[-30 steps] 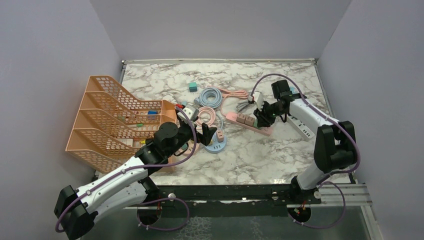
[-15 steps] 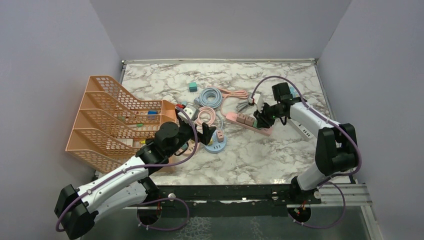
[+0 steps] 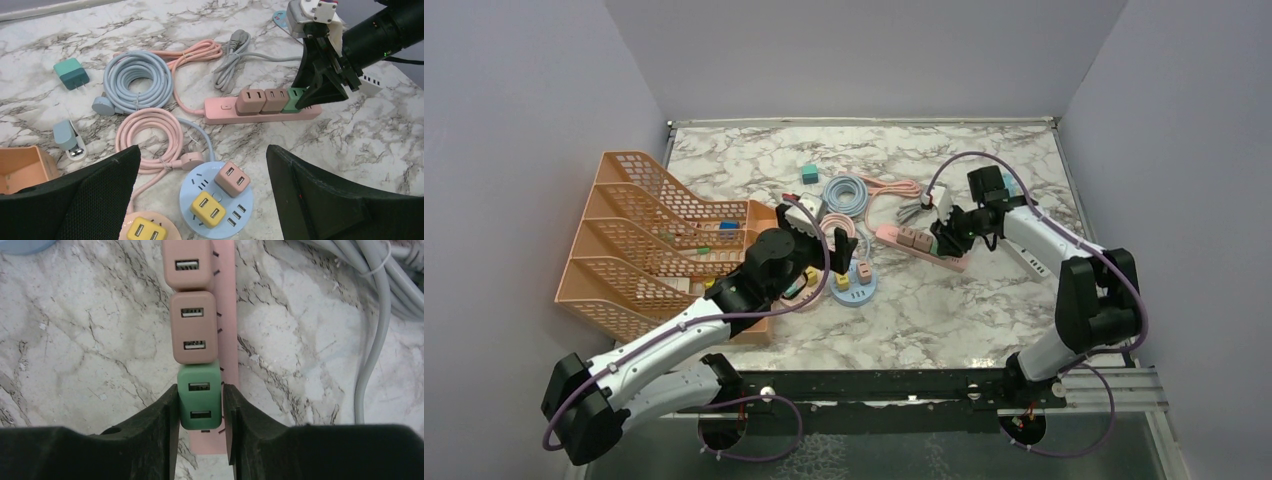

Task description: Insert the plug

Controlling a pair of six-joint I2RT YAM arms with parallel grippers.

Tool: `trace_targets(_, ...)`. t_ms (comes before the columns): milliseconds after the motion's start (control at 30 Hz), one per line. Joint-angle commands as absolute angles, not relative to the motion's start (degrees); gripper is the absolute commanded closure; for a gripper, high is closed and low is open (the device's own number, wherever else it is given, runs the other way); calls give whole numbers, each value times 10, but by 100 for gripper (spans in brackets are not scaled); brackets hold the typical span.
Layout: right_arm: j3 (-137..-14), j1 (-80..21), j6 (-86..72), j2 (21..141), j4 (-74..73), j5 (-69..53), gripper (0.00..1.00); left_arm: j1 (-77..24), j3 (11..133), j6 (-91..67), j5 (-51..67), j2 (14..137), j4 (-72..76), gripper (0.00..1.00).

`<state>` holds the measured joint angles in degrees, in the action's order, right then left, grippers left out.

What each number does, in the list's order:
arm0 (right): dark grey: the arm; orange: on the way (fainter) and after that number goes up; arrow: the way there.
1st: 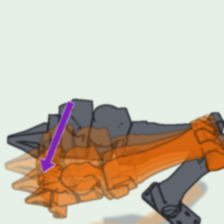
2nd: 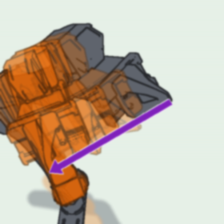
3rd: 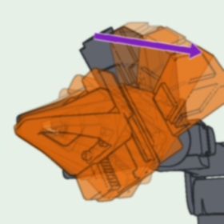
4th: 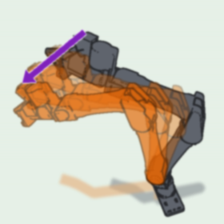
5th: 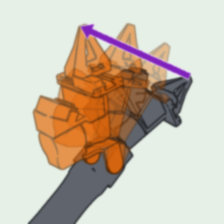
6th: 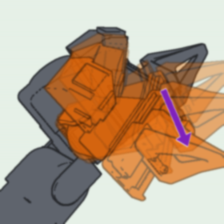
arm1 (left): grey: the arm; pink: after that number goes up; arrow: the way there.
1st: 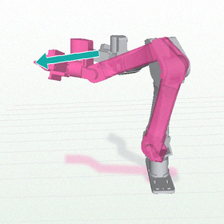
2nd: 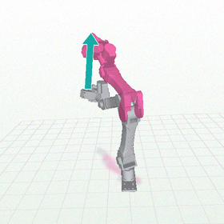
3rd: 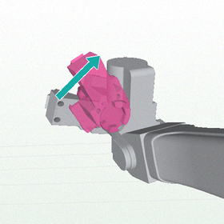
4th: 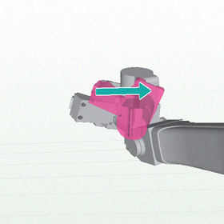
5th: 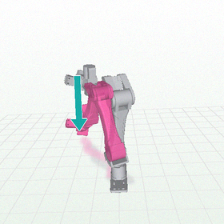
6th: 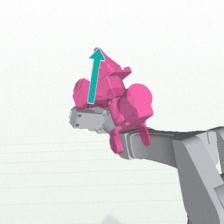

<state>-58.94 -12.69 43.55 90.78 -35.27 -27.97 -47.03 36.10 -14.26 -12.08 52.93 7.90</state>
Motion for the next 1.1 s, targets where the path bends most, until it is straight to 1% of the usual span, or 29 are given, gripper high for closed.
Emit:
trace_targets(0, -580, -131, 389, 868, -299, -273, 62, -456, 425, -183, -166, 570, 24, 1)
trace_targets(100, -571, -131, 328, 800, -255, -284, 55, -444, 471, -198, -182, 613, -14, 1)
trace_targets(167, -559, -131, 301, 762, -233, -281, 48, -429, 492, -204, -186, 640, -23, 1)
trace_targets(200, -549, -131, 290, 742, -222, -282, 43, -419, 500, -208, -181, 654, -24, 1)
trace_targets(267, -522, -131, 256, 703, -181, -270, 40, -394, 521, -222, -175, 683, -28, 1)
trace_targets(367, -482, -131, 197, 647, -114, -244, 39, -348, 561, -254, -174, 739, -53, 2)
trace_targets(500, -445, -131, 147, 582, -51, -219, 39, -293, 647, -270, -174, 851, -110, 13)
trace_targets(633, -450, -131, 77, 570, -42, -199, 40, -251, 749, -264, -166, 963, -159, 23)
trace_targets(833, -467, -131, 41, 579, -43, -196, 43, -209, 892, -234, -129, 1129, -192, 24)
trace_targets(1000, -476, -131, 45, 592, -58, -209, 45, -193, 976, -230, -128, 1221, -203, 25)
trace_targets(1067, -476, -131, 49, 597, -61, -220, 46, -188, 1000, -232, -135, 1248, -203, 27)
